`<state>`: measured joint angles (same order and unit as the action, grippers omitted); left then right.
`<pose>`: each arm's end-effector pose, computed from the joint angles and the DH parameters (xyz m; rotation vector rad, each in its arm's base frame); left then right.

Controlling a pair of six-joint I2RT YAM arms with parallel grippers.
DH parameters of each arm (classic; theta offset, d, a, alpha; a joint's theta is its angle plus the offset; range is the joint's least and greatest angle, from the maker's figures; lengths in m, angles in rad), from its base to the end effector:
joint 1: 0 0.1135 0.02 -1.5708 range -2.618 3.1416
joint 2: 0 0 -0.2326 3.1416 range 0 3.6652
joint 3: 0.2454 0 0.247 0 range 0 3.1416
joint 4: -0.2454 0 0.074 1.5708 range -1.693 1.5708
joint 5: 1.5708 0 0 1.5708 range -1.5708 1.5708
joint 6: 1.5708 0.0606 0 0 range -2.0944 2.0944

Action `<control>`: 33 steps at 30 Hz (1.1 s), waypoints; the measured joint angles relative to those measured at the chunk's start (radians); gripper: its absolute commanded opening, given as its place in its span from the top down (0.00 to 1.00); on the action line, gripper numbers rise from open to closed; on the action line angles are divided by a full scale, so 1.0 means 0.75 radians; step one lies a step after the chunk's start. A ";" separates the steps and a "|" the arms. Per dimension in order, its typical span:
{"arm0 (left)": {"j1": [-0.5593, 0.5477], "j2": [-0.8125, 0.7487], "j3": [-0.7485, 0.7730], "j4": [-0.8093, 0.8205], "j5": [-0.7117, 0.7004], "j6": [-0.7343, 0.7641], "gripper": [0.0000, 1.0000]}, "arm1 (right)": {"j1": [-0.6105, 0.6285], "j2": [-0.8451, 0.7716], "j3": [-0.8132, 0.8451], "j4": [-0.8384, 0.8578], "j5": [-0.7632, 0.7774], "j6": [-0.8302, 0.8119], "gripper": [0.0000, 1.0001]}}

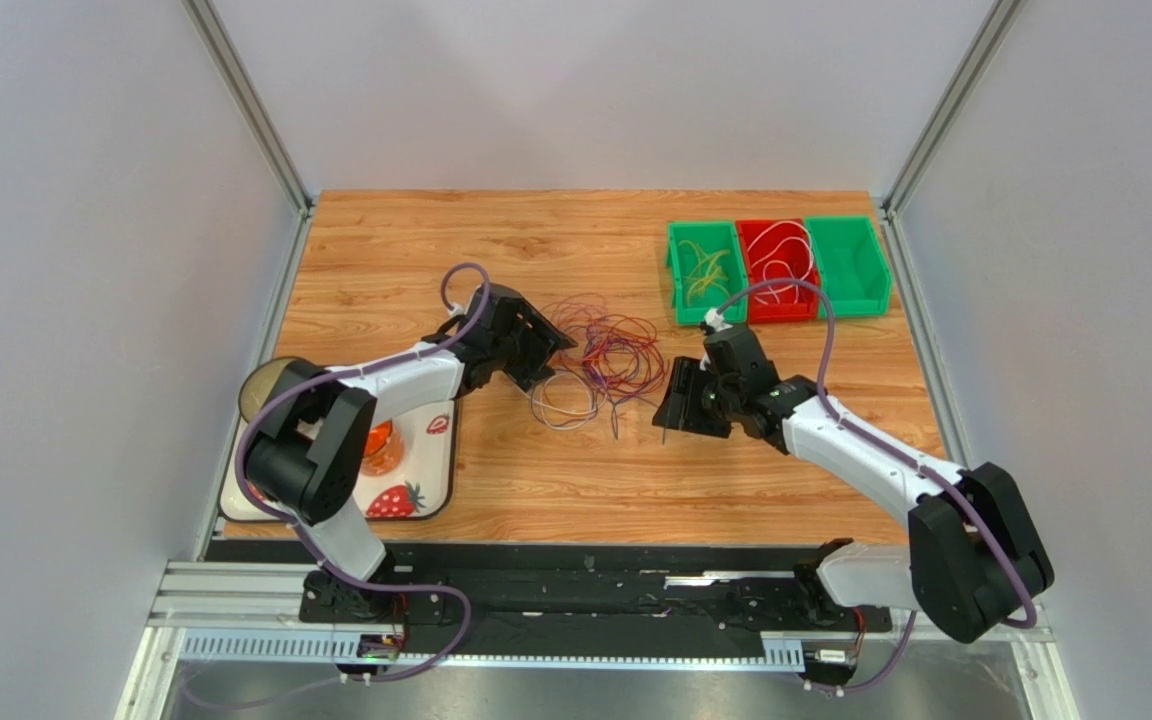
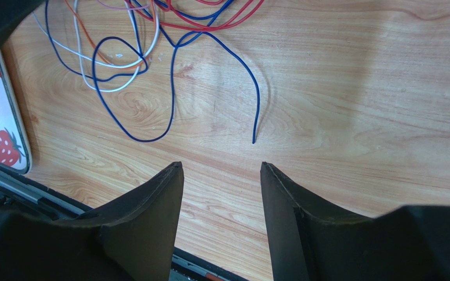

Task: Untangle the cables
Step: Untie the cable.

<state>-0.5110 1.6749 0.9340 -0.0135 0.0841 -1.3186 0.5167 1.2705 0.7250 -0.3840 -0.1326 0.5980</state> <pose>0.3110 -0.1802 0.1354 -0.9585 2.3612 -0.9386 0.2285 0.1390 0.1552 0.0484 2.6004 0.6033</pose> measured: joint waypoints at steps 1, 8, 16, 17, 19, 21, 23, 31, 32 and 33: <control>0.000 0.000 0.000 0.013 -0.005 -0.022 0.30 | 0.000 0.009 -0.009 0.013 0.000 0.001 0.46; 0.000 0.041 0.005 0.059 -0.005 -0.113 0.33 | 0.004 0.060 -0.061 0.081 -0.001 0.001 0.46; 0.000 0.079 0.016 0.031 -0.005 -0.137 0.34 | 0.006 0.081 -0.068 0.134 -0.004 0.001 0.46; 0.000 0.079 0.019 0.031 -0.004 -0.139 0.35 | 0.006 0.088 -0.068 0.138 -0.005 0.001 0.46; 0.000 0.079 0.025 0.030 -0.004 -0.140 0.35 | 0.006 0.099 -0.068 0.143 -0.008 0.000 0.46; 0.000 0.079 0.028 0.028 -0.005 -0.140 0.35 | 0.007 0.107 -0.068 0.149 -0.011 0.000 0.46; 0.000 0.079 0.032 0.014 -0.009 -0.140 0.35 | 0.007 0.113 -0.068 0.150 -0.011 0.000 0.46; 0.000 0.099 0.033 -0.006 -0.008 -0.147 0.66 | 0.007 0.121 -0.068 0.151 -0.011 0.000 0.46; 0.000 0.105 0.033 -0.007 -0.009 -0.151 0.70 | 0.007 0.121 -0.068 0.151 -0.011 0.000 0.46; 0.000 0.111 0.033 -0.007 -0.008 -0.148 0.79 | 0.007 0.122 -0.068 0.151 -0.011 0.000 0.46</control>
<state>-0.5110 1.7584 0.9588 -0.0189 0.0780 -1.4296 0.5217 1.3617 0.6739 -0.2710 -0.1410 0.5980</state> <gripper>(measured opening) 0.372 0.539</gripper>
